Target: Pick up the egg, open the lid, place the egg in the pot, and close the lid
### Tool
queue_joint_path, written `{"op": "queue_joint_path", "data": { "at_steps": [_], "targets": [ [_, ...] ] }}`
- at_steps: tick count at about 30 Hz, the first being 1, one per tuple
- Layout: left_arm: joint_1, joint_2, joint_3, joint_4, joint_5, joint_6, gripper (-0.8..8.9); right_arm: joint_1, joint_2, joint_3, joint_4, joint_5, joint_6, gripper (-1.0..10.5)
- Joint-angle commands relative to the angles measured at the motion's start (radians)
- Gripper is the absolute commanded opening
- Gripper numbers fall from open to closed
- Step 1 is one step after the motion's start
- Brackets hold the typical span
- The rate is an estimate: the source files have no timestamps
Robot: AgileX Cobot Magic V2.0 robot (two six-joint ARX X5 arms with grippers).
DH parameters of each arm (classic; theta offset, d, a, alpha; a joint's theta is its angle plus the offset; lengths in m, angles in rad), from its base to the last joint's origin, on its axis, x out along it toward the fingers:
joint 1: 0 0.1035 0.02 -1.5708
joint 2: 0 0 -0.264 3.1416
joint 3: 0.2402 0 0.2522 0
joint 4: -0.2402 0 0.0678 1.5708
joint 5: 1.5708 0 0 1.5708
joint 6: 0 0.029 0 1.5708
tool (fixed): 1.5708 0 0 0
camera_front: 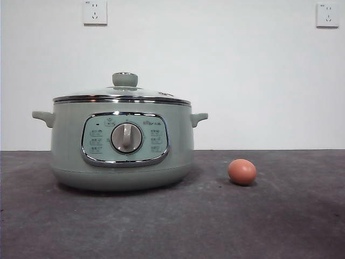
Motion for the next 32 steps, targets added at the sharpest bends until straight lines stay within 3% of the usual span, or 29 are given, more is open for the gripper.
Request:
{"op": "queue_joint_path", "data": {
  "at_steps": [1,26,32],
  "targets": [
    [-0.002,0.000,-0.009,0.008,-0.001,-0.006,-0.04,0.000,-0.001,-0.010,0.006,0.000,0.011,0.0],
    [-0.002,0.000,-0.009,0.014,0.000,-0.007,-0.04,0.000,-0.001,-0.010,0.008,-0.001,0.015,0.0],
    [-0.002,0.000,-0.009,0.021,0.059,-0.067,-0.05,0.000,-0.001,0.014,0.010,-0.019,0.128,-0.1]
  ]
}}
